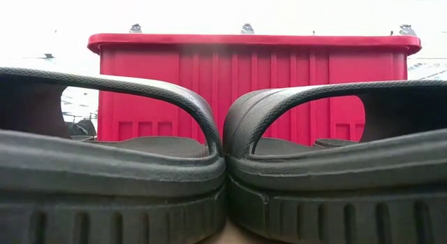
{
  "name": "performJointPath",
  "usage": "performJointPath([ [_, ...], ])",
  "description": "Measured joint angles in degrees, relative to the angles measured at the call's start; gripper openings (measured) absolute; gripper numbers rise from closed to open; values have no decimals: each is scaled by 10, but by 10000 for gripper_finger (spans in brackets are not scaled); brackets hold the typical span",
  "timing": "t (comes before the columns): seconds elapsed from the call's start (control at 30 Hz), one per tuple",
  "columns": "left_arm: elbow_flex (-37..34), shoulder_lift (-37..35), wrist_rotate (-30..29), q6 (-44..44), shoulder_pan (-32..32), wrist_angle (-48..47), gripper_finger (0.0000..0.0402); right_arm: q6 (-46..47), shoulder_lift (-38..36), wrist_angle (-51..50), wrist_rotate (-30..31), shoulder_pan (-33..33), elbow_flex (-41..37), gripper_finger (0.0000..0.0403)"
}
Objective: Pick and place slides into bin
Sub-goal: Put the black slide into the red bin
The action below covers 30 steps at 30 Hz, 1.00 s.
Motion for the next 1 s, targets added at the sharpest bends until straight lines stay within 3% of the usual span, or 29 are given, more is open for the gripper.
performJointPath([
  [0.13, -1, 26, -91, 51, -15, 45, 2, -4, 7, -22, -151, 0, 0, 46],
  [0.3, 0, 12, -275, 237, -57, 156, 2, -5, 28, -67, -297, 9, 0, 70],
  [0.47, 0, -37, -439, 310, -98, 157, 2, -34, 50, -71, -299, 55, -21, 78],
  [0.63, 0, -88, -525, 314, -149, 83, 2, -24, 87, 8, -283, 92, -71, 89],
  [0.77, 0, -122, -562, 297, -178, 7, 1, -9, 125, 90, -240, 105, -104, 115],
  [1.0, 0, -167, -560, 202, -226, -135, 4, 35, 233, 250, -206, 106, -128, 182],
])
